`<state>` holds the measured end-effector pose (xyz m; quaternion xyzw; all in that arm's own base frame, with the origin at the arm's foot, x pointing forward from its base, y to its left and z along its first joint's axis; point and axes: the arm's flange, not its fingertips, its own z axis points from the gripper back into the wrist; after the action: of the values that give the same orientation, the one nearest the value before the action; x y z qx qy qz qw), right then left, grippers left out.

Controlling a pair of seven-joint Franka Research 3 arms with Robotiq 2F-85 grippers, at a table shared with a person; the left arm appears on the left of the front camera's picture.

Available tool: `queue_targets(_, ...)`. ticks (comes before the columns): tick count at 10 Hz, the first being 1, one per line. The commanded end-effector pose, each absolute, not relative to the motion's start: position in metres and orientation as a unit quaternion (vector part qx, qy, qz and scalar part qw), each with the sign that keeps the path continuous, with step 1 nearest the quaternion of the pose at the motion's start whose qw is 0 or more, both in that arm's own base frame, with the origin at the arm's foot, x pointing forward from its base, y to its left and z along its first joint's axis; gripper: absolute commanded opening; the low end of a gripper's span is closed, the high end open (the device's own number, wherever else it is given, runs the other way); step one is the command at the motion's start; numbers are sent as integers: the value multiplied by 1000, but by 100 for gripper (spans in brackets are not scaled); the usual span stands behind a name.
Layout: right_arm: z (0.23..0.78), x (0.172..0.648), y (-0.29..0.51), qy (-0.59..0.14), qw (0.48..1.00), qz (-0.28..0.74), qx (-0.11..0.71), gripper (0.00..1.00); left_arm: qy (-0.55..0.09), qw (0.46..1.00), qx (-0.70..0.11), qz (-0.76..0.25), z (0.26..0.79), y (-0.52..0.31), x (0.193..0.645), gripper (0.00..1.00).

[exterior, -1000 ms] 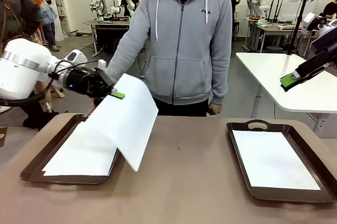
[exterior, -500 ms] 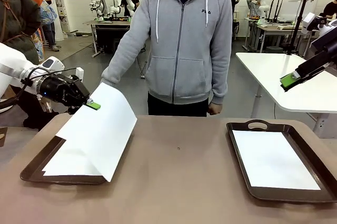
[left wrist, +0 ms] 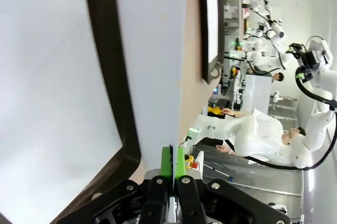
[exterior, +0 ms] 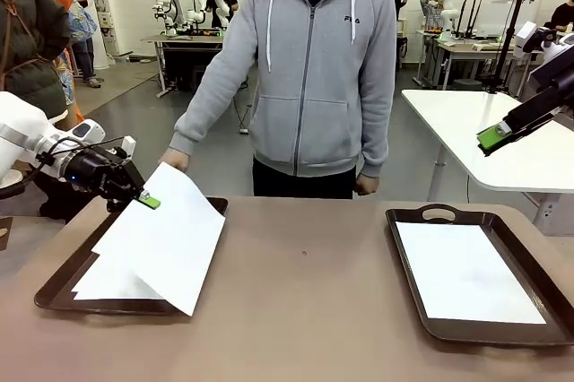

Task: Sort the A4 documents.
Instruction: Place the A4 Paper in the designated Handle tray.

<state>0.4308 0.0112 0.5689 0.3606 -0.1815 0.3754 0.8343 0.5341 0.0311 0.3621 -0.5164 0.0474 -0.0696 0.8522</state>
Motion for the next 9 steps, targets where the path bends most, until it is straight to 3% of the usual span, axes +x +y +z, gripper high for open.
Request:
queue_targets(1, 567, 430, 12, -186, 831, 375, 366, 100, 77, 880, -468, -38, 376, 46, 534, 1)
queue_targets(4, 567, 430, 12, -186, 831, 375, 366, 100, 122, 901, -413, -54, 374, 40, 553, 1)
queue_targets(9, 567, 430, 12, -186, 831, 375, 366, 100, 107, 923, -370, -12, 354, 42, 575, 1)
